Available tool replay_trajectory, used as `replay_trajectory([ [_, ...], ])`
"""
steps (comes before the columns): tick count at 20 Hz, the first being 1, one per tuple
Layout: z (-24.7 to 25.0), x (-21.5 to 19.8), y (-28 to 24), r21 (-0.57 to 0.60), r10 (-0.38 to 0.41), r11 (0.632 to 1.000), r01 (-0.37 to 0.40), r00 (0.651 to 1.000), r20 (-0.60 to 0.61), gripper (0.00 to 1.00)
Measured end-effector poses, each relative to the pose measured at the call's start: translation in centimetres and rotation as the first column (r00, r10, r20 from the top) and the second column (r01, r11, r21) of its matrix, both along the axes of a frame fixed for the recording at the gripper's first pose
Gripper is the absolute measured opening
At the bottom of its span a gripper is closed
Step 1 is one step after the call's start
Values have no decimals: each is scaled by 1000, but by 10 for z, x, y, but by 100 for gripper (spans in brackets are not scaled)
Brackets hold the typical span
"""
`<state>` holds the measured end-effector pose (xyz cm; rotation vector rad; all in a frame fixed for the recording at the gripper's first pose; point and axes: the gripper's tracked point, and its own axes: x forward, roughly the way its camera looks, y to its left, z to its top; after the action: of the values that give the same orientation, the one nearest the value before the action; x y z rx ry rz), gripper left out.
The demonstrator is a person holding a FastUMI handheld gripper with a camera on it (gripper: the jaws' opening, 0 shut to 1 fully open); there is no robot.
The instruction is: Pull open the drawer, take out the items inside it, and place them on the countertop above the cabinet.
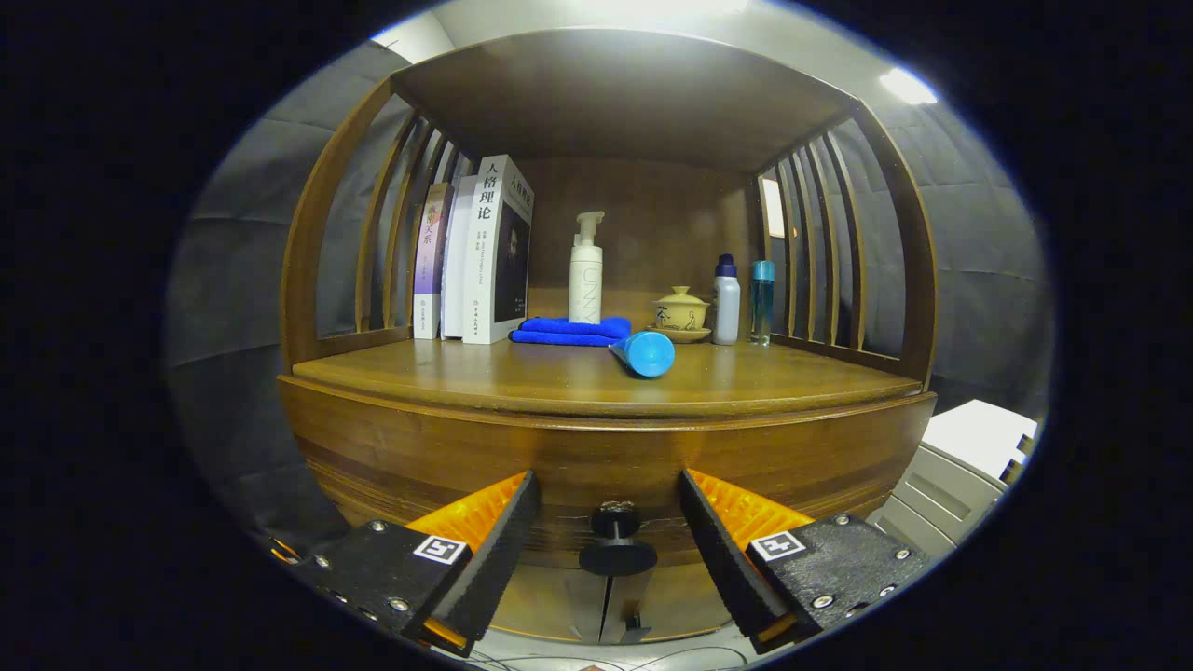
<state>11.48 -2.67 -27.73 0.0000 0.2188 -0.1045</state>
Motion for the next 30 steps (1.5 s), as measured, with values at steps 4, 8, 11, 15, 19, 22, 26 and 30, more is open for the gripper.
replay_trajectory([
  [4,-2,-1,-1,-1,6,1000,-6,1000,15,96],
  [8,6,-9,20,14,155,988,-156,987,39,95],
  [11,27,-30,20,-81,290,955,-284,955,65,95],
  [15,73,-41,11,-134,291,951,-277,951,101,95],
  [19,133,-58,4,-136,290,953,-270,944,156,95],
  [22,184,-64,-11,-130,258,963,-234,943,212,95],
  [26,241,-80,-28,-78,204,979,-190,949,242,95],
  [30,282,-93,-59,-107,101,991,-76,963,249,95],
])
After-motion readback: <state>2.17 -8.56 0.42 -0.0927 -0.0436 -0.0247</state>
